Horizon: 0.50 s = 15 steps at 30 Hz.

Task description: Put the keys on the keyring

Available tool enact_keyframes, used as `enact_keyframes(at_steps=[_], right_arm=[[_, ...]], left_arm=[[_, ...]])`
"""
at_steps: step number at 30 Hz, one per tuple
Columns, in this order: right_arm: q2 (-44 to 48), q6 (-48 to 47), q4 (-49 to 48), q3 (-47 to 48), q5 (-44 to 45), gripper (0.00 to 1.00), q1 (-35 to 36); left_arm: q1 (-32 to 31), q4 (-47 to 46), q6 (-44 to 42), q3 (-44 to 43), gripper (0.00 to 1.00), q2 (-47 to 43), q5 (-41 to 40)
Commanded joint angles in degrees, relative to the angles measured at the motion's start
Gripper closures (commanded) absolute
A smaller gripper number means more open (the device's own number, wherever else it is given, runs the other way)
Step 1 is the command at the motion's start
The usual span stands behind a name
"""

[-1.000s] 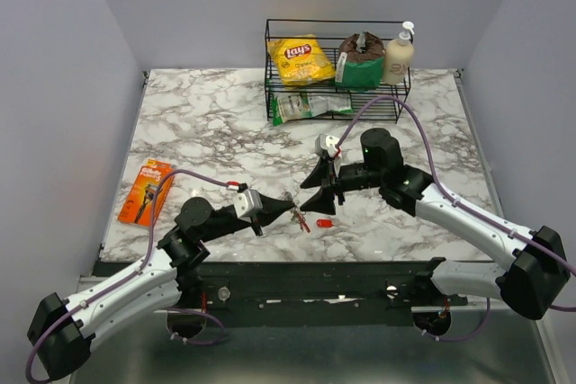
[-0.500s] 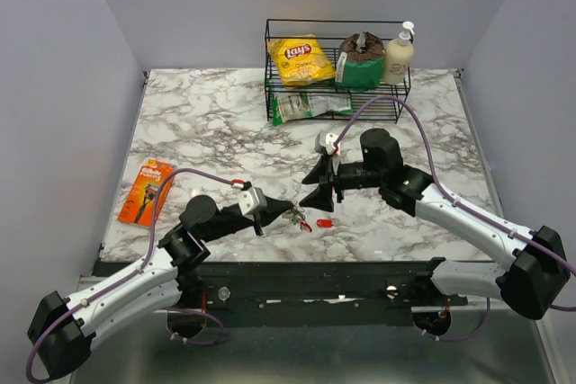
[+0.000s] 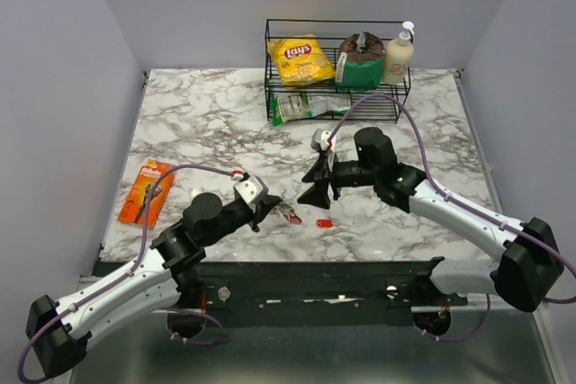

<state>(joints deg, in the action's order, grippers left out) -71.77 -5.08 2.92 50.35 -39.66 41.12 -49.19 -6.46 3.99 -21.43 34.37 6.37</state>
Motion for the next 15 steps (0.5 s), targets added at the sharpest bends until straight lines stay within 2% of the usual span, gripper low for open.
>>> enact_keyframes(at_steps=[1, 5, 11, 15], right_arm=[[-1.4, 0.8, -1.2, 1.5, -0.2, 0.29, -0.3], [-2.2, 0.9, -2.0, 1.3, -0.2, 0.29, -0.3], [-2.3, 0.9, -2.1, 0.5, 0.3, 0.28, -0.3], [-2.1, 1.0, -2.1, -0.2, 0.9, 0.27, -0.5]], left_arm=[[-1.4, 8.7, 2.7, -4.7, 1.0, -1.2, -11.0], [-1.4, 7.4, 4.4, -3.7, 1.0, 1.7, -15.4], [-1.4, -1.8, 3.9, -2.7, 1.0, 14.7, -16.5], [-1.3, -6.4, 2.1, -5.3, 1.0, 23.6, -20.5]])
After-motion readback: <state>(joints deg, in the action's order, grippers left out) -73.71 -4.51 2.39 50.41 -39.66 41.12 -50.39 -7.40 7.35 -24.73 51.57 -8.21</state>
